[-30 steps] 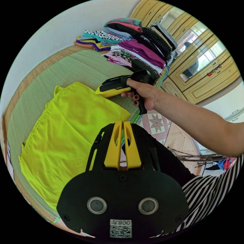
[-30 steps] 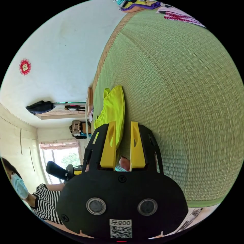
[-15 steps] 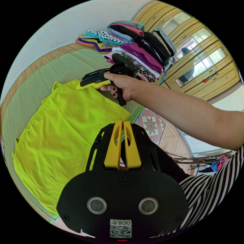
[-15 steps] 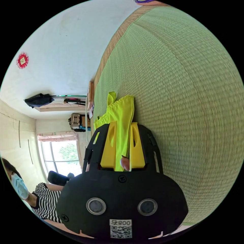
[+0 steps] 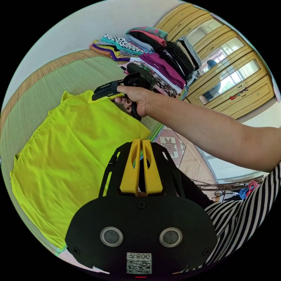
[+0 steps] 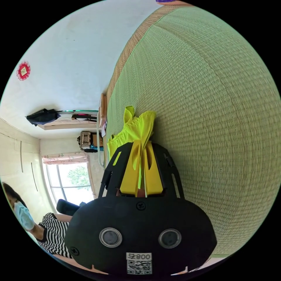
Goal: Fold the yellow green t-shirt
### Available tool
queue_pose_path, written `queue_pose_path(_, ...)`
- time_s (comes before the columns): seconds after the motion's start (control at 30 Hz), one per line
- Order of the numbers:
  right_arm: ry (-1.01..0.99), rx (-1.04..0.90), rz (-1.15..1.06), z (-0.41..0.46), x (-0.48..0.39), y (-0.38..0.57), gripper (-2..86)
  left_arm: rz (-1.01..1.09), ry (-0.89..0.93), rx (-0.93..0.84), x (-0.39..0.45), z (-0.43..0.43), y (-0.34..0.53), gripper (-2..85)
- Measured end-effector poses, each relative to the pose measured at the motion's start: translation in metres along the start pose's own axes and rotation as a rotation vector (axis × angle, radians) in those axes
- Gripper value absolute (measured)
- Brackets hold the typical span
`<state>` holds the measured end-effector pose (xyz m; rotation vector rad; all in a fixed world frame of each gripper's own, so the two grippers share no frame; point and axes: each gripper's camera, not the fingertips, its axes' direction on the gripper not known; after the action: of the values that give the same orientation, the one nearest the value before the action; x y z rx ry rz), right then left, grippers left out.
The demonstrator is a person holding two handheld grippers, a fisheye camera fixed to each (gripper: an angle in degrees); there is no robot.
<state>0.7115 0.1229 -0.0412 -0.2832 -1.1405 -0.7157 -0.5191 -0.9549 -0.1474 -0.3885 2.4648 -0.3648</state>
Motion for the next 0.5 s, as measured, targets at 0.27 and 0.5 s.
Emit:
queue_pose_path(0.27, -0.015, 0.032, -0.045, 0.022, -0.004, -0.002, 0.8, -0.035, 0.034, 0.063, -0.003, -0.066, 0.027, 0.6)
queue_pose_path(0.5, -0.015, 0.058, -0.091, 0.057, -0.013, -0.001, 0.8, -0.075, 0.068, 0.135, -0.012, -0.142, 0.064, 0.6)
